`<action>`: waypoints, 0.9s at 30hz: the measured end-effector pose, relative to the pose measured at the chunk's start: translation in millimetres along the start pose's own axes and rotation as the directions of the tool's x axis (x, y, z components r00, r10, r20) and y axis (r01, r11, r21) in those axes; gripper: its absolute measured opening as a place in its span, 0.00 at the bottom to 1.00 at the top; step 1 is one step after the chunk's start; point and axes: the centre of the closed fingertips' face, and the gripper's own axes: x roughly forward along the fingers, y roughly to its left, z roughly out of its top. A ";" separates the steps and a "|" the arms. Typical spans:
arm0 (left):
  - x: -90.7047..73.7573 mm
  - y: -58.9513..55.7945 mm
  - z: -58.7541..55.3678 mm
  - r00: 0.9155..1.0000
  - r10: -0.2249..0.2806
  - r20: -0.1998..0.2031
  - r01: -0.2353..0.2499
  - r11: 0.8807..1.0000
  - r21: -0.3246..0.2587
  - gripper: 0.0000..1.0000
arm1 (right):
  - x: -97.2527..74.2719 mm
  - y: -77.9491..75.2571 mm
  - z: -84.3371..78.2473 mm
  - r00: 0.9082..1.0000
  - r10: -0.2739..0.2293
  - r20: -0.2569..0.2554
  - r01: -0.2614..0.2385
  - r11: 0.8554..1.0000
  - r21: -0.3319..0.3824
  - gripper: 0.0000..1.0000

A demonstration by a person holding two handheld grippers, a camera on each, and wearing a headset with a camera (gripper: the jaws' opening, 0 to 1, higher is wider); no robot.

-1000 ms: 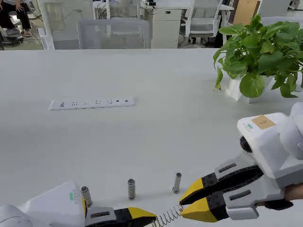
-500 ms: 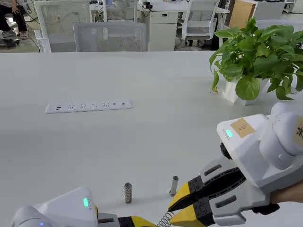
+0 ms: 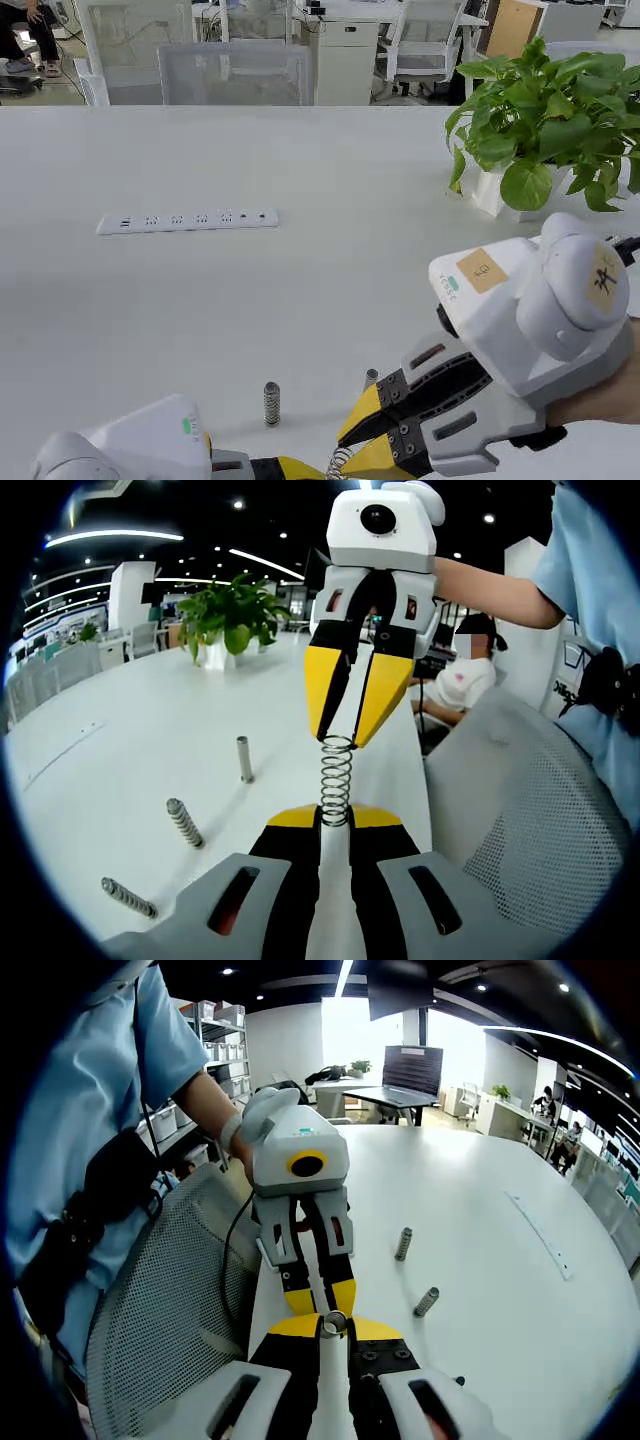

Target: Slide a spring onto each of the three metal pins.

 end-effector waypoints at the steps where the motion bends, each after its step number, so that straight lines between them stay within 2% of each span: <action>1: 0.0 0.3 0.1 1.000 0.001 0.000 -0.001 1.000 0.002 0.06 | 0.0 -0.2 0.0 1.000 0.000 -0.002 0.000 1.000 -0.002 0.06; 17: -1.6 0.8 1.0 1.000 0.005 0.006 -0.005 1.000 0.004 0.06 | -2.2 -1.7 -1.3 1.000 -0.010 -0.027 0.009 1.000 -0.023 0.06; 19: -1.7 0.5 1.4 1.000 0.003 0.008 -0.003 1.000 0.004 0.06 | -2.6 -3.0 0.1 1.000 -0.016 -0.022 0.015 0.999 -0.028 0.14; 21: -1.5 -0.3 1.0 1.000 0.000 0.004 0.000 1.000 0.010 0.06 | -3.1 -5.8 0.1 0.999 -0.028 -0.038 0.026 0.999 -0.034 0.28; 22: -1.2 -0.6 0.8 1.000 0.000 0.002 0.000 1.000 0.011 0.06 | -3.4 -6.3 -1.2 0.998 -0.028 -0.055 0.025 0.999 -0.041 0.31; 25: 0.2 -1.3 -0.6 1.000 -0.003 -0.011 0.003 1.000 0.018 0.06 | -3.6 -6.8 -2.7 0.994 -0.021 -0.104 0.012 0.997 -0.082 0.31; 27: 1.4 -2.2 -2.4 1.000 -0.005 -0.023 0.006 0.999 0.032 0.06 | -3.4 -7.4 -5.8 0.989 -0.014 -0.150 -0.001 0.995 -0.099 0.34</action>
